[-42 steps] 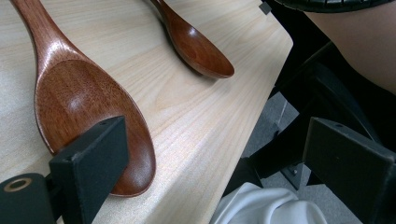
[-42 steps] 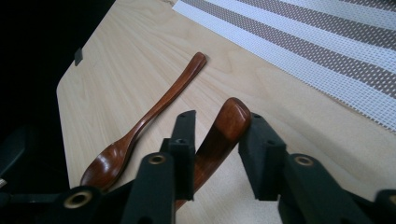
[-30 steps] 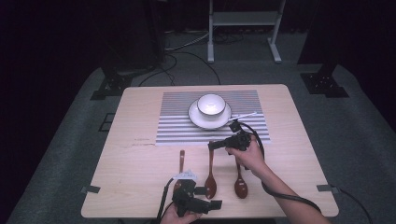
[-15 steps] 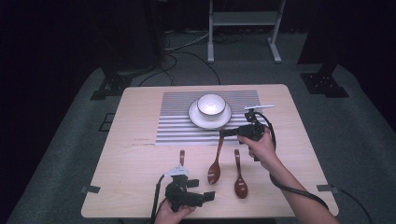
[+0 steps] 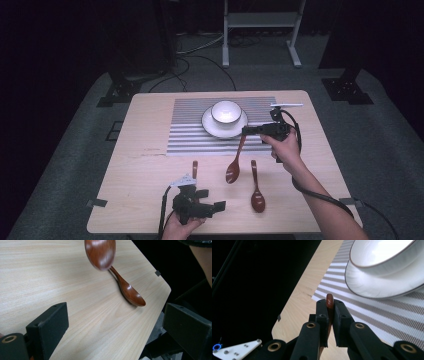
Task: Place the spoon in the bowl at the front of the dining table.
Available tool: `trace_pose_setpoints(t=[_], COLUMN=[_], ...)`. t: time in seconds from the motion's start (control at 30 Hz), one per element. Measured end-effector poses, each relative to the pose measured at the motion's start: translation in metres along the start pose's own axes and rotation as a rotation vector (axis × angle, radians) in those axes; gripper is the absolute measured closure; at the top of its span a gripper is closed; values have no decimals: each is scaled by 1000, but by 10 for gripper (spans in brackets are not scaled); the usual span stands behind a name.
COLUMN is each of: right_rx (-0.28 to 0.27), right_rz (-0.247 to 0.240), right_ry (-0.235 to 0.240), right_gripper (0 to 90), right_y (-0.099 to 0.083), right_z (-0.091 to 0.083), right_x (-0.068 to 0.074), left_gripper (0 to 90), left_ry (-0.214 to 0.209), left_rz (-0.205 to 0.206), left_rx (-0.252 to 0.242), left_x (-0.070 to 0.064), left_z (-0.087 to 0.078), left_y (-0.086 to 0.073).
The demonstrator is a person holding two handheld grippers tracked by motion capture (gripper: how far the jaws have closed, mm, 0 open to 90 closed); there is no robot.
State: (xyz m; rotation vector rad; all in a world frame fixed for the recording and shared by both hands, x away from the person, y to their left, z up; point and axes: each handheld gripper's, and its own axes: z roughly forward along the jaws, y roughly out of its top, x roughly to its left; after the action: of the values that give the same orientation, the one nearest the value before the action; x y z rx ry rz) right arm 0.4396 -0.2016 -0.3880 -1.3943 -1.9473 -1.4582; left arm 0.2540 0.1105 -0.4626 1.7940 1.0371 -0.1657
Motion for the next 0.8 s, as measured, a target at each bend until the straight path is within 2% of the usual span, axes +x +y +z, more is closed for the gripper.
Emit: trace_pose_setpoints(t=[0.3,0.8], right_rx=[-50,-87], right_rz=[3,-7], right_ry=[-33,-95], right_gripper=[830,829], right_y=[21,50], right_z=[-5,-3], right_x=[7,16], left_gripper=[57,56], left_ry=[8,12], left_rz=[-5,-9], left_rx=[-18,-16], left_x=[3,7], left_z=[-3,-4], left_y=[1,1])
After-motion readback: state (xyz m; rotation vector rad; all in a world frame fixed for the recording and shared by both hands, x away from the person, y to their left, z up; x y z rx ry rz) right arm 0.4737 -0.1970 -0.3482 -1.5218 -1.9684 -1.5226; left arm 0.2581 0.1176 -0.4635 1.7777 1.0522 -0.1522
